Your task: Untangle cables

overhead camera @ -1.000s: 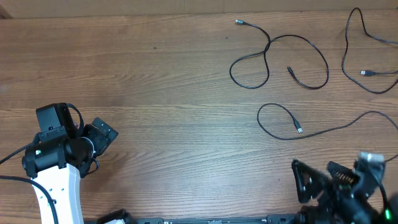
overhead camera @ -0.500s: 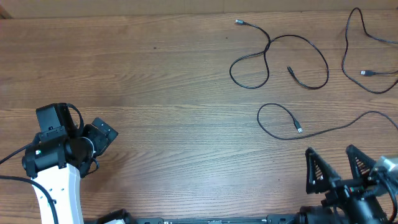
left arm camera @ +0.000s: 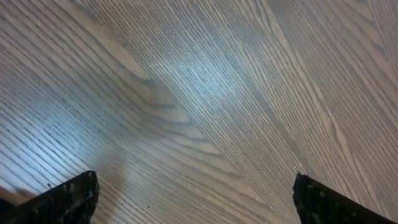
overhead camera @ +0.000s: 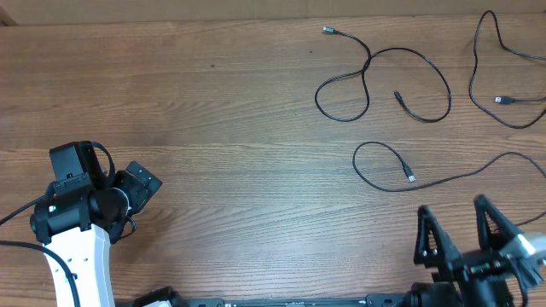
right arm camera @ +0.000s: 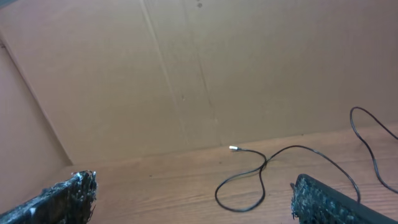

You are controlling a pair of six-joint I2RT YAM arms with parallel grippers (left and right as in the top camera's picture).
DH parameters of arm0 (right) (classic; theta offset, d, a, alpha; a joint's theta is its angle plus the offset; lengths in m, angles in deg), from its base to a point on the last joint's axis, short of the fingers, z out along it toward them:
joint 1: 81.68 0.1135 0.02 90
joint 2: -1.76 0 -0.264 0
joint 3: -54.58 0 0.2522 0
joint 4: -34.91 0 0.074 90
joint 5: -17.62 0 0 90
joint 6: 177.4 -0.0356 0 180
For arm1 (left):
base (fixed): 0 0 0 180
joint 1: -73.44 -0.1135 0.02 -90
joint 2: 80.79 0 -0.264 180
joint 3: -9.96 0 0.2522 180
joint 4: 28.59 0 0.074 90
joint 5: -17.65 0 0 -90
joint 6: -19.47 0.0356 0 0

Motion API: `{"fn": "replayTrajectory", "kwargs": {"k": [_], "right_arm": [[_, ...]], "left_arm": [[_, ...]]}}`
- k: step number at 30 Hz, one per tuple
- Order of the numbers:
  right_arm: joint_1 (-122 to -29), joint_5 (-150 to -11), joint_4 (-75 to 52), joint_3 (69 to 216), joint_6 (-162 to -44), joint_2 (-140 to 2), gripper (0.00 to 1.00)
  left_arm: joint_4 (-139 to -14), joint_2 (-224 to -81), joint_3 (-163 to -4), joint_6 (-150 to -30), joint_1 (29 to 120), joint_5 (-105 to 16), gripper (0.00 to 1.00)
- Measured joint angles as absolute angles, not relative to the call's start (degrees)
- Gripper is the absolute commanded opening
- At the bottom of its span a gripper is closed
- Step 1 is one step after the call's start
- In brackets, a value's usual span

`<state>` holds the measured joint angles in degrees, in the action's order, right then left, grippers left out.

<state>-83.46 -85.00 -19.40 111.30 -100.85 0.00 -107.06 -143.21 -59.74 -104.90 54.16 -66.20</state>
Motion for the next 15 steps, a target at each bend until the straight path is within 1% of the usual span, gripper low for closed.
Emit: {"fn": "replayTrajectory", "kwargs": {"k": [15], "right_arm": [[-83.44, -86.12, 4.27, 95.87, -101.05, 0.89, 1.0]], "left_arm": [[-107.03, -143.21, -59.74, -104.9, 54.16, -66.22, 0.99]]}}
